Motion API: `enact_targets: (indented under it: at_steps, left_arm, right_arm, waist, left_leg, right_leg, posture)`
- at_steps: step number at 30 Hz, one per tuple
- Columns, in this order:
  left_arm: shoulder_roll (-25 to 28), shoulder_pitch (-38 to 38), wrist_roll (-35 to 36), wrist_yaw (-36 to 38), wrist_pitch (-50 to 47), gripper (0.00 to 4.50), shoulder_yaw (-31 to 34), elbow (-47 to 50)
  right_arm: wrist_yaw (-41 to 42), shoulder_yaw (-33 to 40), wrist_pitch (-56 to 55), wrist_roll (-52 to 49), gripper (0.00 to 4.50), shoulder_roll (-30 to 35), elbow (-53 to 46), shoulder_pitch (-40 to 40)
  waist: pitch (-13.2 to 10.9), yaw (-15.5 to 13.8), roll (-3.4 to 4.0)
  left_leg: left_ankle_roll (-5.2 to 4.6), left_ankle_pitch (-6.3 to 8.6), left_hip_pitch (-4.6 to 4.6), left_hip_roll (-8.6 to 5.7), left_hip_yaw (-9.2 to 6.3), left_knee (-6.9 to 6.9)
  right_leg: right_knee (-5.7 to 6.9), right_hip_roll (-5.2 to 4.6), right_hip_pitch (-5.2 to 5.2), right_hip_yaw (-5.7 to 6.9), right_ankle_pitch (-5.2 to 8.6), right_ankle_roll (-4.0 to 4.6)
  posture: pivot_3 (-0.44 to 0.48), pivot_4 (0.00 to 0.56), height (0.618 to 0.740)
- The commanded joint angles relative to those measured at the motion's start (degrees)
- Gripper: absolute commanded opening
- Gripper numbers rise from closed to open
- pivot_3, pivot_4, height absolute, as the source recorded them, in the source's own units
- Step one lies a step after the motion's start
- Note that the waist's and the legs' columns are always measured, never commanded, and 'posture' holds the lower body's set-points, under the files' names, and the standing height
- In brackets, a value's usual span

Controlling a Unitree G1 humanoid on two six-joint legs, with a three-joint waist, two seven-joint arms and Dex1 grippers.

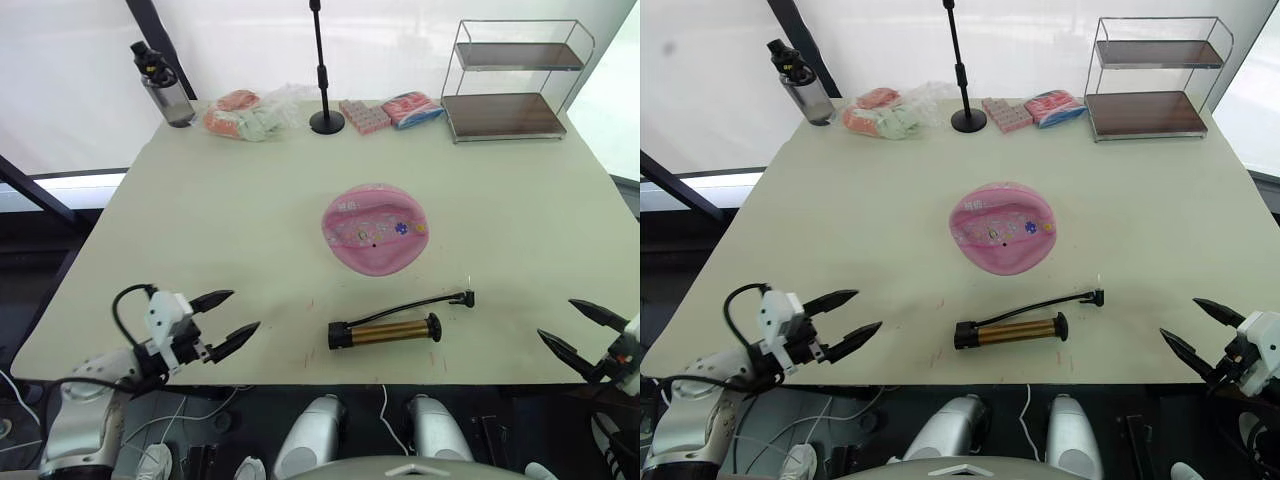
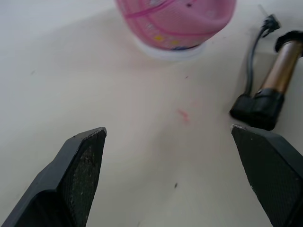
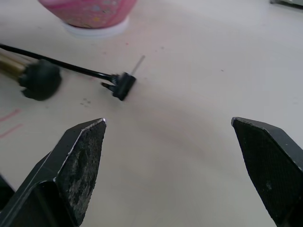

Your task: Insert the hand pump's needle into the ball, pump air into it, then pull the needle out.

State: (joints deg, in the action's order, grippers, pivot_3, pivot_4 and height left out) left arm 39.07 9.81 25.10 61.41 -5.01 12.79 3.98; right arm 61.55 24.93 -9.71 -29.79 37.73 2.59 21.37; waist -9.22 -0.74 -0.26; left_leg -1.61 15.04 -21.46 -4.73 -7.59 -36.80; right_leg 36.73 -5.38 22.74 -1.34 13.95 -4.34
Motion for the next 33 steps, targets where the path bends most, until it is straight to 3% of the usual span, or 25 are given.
enact_targets:
  at_steps: [1,13,17,21,27,30,32,33]
  left_arm:
    - [1.7,-3.4,-0.2,-0.2,-6.1,4.50,-4.8,6.0]
    - [-2.3,-22.2,-4.2,-2.8,-20.3,4.50,-22.8,11.6]
    - [-3.9,-28.0,-9.1,-4.7,-26.2,4.50,-30.5,11.0]
    - [-7.0,-31.0,-10.0,-7.9,-32.7,4.50,-33.6,11.3]
    - [-13.4,-34.3,-12.9,-12.7,-34.4,4.50,-36.8,7.8]
    - [-14.8,-35.6,-15.6,-13.3,-32.5,3.57,-39.2,5.7]
    - [-16.2,-36.4,-16.9,-14.4,-31.7,2.64,-39.9,4.2]
    - [-16.7,-37.0,-17.6,-14.6,-31.2,2.64,-40.3,3.2]
  right_arm:
    - [1.7,0.9,1.0,-3.0,4.45,-0.2,-5.9,1.4]
    - [5.9,0.4,4.4,-6.9,4.45,0.0,-14.3,4.0]
    - [6.5,1.2,3.9,-6.8,4.45,-0.1,-14.2,4.2]
    - [7.2,1.5,3.0,-6.5,4.45,-0.2,-13.4,4.4]
    - [8.8,2.0,1.0,-6.2,4.45,-0.7,-10.5,4.2]
    - [9.1,2.0,-0.1,-6.0,4.50,-1.0,-9.4,4.1]
    - [9.4,2.0,-1.0,-5.7,4.50,-1.4,-8.8,4.2]
    - [9.6,2.0,-1.5,-5.5,4.50,-1.6,-8.5,4.3]
  waist:
    - [0.0,0.0,0.00]
    - [0.0,-0.1,0.07]
    - [0.0,0.0,0.06]
    - [0.0,0.0,0.05]
    - [-0.1,-0.1,0.03]
    - [-0.1,0.0,0.03]
    - [-0.1,-0.1,0.03]
    - [-0.1,-0.1,0.03]
  left_leg:
    - [0.00,0.00,-0.01,0.00,0.00,-0.02]
    - [0.00,0.00,-0.15,-0.01,-0.11,-0.22]
    - [0.00,0.00,-0.20,-0.02,-0.11,-0.30]
    - [0.00,-0.01,-0.20,-0.02,-0.12,-0.32]
    - [0.01,-0.01,-0.24,-0.03,-0.14,-0.39]
    - [0.01,-0.01,-0.23,-0.03,-0.14,-0.39]
    - [0.01,-0.01,-0.23,-0.03,-0.12,-0.40]
    - [0.01,-0.01,-0.24,-0.03,-0.13,-0.41]
  right_leg:
    - [0.01,0.07,0.00,0.00,0.00,-0.01]
    - [0.02,0.20,0.01,0.07,-0.02,-0.02]
    - [0.03,0.22,0.01,0.08,-0.02,-0.03]
    - [0.06,0.25,0.01,0.08,-0.02,-0.04]
    - [0.06,0.25,0.00,0.10,-0.03,-0.05]
    - [0.08,0.26,0.00,0.10,-0.03,-0.05]
    - [0.08,0.26,0.00,0.08,-0.03,-0.05]
    - [0.08,0.26,0.00,0.09,-0.03,-0.06]
  posture:
    - [0.000,0.150,0.740]
    - [0.000,0.150,0.740]
    - [0.000,0.150,0.740]
    - [0.000,0.150,0.740]
    - [0.000,0.150,0.740]
    - [0.000,0.150,0.740]
    - [0.000,0.150,0.740]
    - [0.000,0.150,0.740]
